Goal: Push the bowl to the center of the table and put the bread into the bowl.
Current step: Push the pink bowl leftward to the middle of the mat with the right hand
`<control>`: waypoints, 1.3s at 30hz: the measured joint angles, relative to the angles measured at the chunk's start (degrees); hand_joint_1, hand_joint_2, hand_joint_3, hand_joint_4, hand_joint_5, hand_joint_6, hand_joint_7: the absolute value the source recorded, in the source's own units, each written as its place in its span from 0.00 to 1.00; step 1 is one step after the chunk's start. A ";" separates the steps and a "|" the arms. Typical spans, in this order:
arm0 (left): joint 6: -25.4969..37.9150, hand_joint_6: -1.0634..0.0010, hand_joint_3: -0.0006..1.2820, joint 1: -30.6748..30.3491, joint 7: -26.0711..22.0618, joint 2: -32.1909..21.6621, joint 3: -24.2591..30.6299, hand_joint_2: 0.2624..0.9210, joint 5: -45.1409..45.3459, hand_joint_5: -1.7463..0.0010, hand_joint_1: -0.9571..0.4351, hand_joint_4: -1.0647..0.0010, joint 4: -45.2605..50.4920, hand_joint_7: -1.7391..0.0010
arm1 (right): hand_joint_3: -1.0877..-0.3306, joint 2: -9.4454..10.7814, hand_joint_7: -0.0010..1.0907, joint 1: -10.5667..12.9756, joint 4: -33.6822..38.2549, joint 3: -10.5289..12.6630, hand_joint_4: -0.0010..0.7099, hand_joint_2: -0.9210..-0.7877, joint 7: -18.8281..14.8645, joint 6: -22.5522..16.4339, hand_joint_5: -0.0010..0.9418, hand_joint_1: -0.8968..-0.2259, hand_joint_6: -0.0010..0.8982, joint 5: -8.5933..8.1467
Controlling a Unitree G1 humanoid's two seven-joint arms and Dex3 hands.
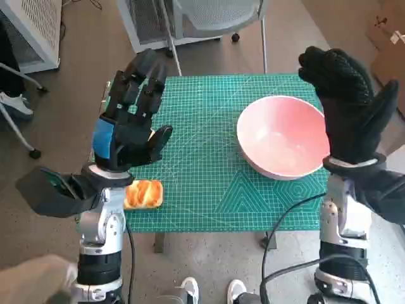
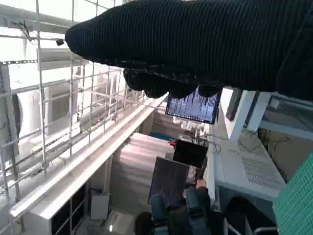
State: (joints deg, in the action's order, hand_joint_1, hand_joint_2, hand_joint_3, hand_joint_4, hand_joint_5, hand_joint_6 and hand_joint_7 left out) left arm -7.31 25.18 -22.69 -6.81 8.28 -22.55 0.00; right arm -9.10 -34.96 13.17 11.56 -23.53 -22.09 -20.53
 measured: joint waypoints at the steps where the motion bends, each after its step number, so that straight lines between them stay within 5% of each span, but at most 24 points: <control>1: -0.06 1.00 0.49 0.05 0.00 0.01 0.00 0.56 0.00 1.00 0.49 1.00 -0.01 0.72 | 0.65 -0.04 0.02 -0.10 0.16 0.01 0.57 0.00 -0.12 0.00 0.01 0.44 0.51 -0.01; 39: -1.22 1.00 0.48 0.54 0.95 0.48 -0.79 0.58 1.53 1.00 0.49 0.99 -1.02 0.72 | 0.67 -1.73 0.01 -0.93 2.64 1.03 0.57 0.00 -2.44 -0.02 0.00 0.42 0.50 -1.73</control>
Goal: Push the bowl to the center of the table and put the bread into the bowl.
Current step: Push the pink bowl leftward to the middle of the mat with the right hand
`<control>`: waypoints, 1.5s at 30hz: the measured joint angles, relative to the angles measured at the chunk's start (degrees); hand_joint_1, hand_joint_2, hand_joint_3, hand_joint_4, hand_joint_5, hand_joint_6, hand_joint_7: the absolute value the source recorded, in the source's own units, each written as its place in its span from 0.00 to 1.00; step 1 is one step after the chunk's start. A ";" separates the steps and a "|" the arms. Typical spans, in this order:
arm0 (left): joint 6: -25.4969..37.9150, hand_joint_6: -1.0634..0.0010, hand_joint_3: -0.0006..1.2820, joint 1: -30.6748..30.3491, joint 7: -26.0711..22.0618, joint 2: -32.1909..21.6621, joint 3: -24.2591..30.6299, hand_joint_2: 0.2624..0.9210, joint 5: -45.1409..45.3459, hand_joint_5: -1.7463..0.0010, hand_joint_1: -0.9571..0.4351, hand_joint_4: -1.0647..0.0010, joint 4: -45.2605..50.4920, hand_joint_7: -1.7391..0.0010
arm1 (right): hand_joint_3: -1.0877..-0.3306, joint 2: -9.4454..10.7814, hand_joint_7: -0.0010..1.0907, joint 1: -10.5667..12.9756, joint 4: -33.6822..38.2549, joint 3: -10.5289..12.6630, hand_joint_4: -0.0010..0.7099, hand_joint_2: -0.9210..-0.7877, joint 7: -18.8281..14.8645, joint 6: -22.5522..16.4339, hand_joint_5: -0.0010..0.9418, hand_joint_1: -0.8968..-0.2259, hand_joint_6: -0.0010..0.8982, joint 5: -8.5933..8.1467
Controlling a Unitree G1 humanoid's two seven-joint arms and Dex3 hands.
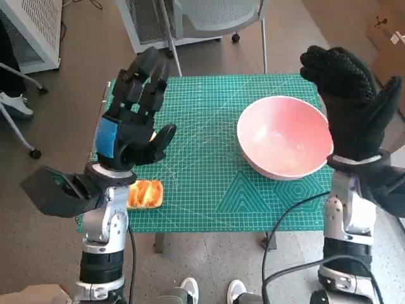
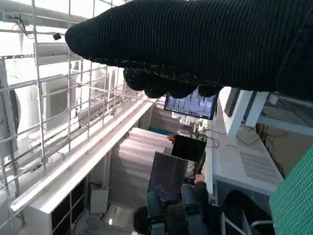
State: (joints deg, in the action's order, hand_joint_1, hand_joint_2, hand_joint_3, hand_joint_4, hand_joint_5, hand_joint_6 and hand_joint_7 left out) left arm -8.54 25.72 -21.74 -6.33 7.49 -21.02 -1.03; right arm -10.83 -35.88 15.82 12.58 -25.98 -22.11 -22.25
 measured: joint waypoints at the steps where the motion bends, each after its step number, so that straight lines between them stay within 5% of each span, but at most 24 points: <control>1: -0.02 1.00 0.48 0.02 -0.02 0.00 0.00 0.59 0.00 1.00 0.49 0.99 -0.02 0.73 | 0.67 -0.07 0.01 -0.04 0.15 0.06 0.57 0.00 -0.03 -0.07 0.00 0.42 0.50 -0.03; 13: -0.25 1.00 0.47 0.27 -0.15 0.08 0.03 0.59 -0.01 1.00 0.49 1.00 -0.64 0.73 | 0.67 -2.44 0.00 -2.22 7.10 3.00 0.51 0.00 -1.74 -3.36 0.00 0.43 0.45 -0.26; 22: -0.29 1.00 0.47 0.34 -0.10 0.28 0.01 0.60 0.00 1.00 0.49 1.00 -1.08 0.74 | 0.55 -7.27 0.00 -8.79 26.80 7.33 0.45 0.00 -1.21 -9.30 0.00 0.47 0.40 0.42; 30: -0.48 1.00 0.46 0.33 -0.10 0.64 -0.03 0.60 -0.01 1.00 0.48 1.00 -1.67 0.74 | 0.40 -9.86 0.01 -13.39 42.82 8.92 0.29 0.00 4.15 -12.15 0.01 0.55 0.33 2.87; 37: -0.71 1.00 0.46 0.29 0.08 1.23 -0.01 0.61 -0.03 1.00 0.48 1.00 -1.54 0.73 | 0.37 -11.17 0.02 -15.40 53.59 11.01 0.23 0.00 8.28 -7.25 0.01 0.54 0.30 3.40; 45: -0.71 1.00 0.45 0.21 0.20 1.49 0.02 0.61 -0.06 1.00 0.49 1.00 -0.70 0.72 | 0.37 -11.04 0.03 -15.51 56.52 11.96 0.25 0.00 9.69 -3.59 0.01 0.58 0.33 3.75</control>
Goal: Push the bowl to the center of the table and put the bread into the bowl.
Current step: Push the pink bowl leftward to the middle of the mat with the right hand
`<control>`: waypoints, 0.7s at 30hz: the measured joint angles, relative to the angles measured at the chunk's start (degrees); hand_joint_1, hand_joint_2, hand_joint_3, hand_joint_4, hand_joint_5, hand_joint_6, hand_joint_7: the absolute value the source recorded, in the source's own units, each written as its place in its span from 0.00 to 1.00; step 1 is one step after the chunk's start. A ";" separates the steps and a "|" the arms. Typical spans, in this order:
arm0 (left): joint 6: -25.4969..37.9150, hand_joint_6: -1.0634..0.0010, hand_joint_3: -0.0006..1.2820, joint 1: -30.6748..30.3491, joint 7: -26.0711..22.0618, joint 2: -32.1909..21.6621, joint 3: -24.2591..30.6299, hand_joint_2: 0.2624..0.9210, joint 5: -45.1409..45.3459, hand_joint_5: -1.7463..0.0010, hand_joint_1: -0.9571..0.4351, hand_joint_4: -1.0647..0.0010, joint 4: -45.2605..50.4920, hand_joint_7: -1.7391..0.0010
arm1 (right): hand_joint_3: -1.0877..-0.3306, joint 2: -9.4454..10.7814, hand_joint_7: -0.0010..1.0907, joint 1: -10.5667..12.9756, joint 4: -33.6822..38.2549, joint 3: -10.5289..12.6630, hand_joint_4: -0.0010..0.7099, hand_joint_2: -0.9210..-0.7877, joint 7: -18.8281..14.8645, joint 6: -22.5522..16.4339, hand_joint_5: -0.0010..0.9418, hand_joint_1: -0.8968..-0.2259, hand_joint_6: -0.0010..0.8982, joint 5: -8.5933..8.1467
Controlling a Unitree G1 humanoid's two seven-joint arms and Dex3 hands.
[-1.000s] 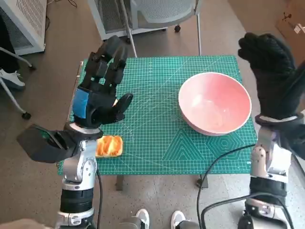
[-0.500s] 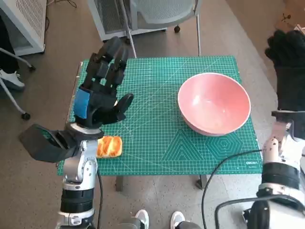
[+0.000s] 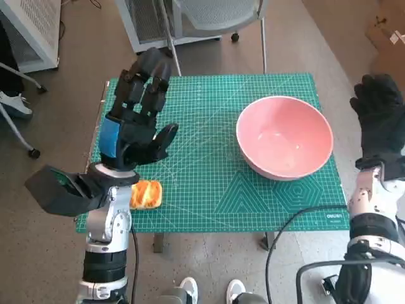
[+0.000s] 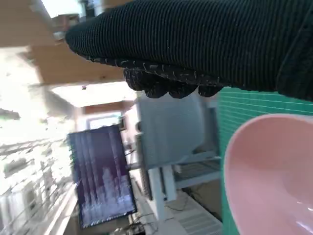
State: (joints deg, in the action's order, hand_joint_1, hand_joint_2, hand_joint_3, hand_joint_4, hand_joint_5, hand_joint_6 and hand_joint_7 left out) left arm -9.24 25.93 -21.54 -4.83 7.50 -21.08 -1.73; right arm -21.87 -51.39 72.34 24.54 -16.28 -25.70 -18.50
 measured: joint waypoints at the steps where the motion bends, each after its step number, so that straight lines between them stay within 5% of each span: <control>1: 0.00 1.00 0.45 -0.04 0.00 0.01 0.01 0.61 -0.02 1.00 0.49 1.00 0.06 0.72 | 0.37 0.15 0.03 -0.01 0.34 -0.04 0.25 0.00 0.59 1.04 0.01 0.59 0.34 0.32; 11: 0.06 1.00 0.45 -0.51 0.12 0.04 0.05 0.61 -0.04 1.00 0.49 1.00 0.44 0.72 | 0.40 3.60 0.04 1.07 2.12 -1.07 0.30 0.00 3.18 5.13 0.02 0.58 0.38 2.99; 21: 0.22 1.00 0.44 -1.62 0.37 -0.30 0.41 0.62 -0.11 1.00 0.49 0.99 1.58 0.72 | 0.37 6.66 0.02 1.04 2.12 -2.07 0.28 0.00 3.63 6.75 0.01 0.58 0.35 3.82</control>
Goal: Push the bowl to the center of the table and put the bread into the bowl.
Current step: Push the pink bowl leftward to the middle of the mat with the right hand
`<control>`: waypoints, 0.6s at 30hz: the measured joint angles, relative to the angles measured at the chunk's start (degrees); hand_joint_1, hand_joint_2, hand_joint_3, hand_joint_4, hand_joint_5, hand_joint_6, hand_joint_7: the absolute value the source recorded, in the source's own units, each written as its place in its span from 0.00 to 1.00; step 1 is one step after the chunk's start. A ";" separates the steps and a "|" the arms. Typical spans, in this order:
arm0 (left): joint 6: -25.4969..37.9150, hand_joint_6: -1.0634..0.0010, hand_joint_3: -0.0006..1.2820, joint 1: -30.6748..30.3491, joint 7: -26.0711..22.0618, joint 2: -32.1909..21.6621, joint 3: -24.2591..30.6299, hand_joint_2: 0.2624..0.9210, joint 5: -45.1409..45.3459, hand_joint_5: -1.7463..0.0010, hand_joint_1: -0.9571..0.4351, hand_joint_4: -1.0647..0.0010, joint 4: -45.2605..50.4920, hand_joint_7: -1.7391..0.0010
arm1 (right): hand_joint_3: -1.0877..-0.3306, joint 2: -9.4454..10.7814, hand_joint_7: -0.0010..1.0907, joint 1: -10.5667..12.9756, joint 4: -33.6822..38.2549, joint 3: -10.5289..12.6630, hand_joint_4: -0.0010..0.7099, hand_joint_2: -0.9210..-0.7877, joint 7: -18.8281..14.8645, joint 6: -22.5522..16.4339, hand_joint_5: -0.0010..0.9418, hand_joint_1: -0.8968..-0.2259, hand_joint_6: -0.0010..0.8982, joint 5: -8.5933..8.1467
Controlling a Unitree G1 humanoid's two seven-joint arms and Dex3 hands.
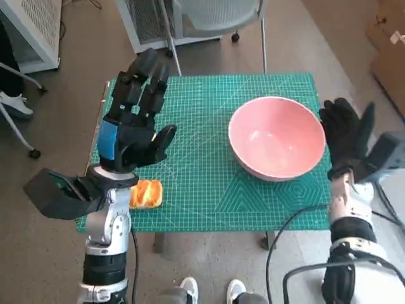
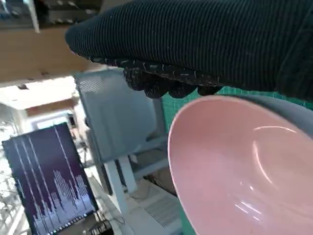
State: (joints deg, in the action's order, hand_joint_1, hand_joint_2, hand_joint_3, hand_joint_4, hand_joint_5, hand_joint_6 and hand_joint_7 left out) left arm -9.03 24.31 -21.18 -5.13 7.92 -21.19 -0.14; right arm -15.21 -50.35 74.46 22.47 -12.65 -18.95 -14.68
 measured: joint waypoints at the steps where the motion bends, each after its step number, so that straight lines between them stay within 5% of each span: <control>1: 0.02 1.00 0.44 -0.09 0.01 -0.08 0.02 0.62 0.00 1.00 0.49 0.99 0.12 0.72 | 0.37 0.51 0.02 0.00 0.01 -0.16 0.28 0.00 0.03 0.10 0.00 0.58 0.35 0.33; 18: 0.19 1.00 0.38 -1.96 0.19 -1.56 1.00 0.66 0.02 0.99 0.48 0.97 2.25 0.71 | 0.36 6.86 0.04 -1.60 -0.08 -1.54 0.36 0.00 0.33 1.72 0.02 0.57 0.40 1.68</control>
State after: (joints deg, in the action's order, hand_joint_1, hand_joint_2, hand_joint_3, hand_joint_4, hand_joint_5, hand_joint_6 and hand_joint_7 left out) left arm -8.84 22.35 -20.99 -6.69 8.92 -21.18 2.11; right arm -8.35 -51.96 74.38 20.93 -12.32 -17.24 -13.00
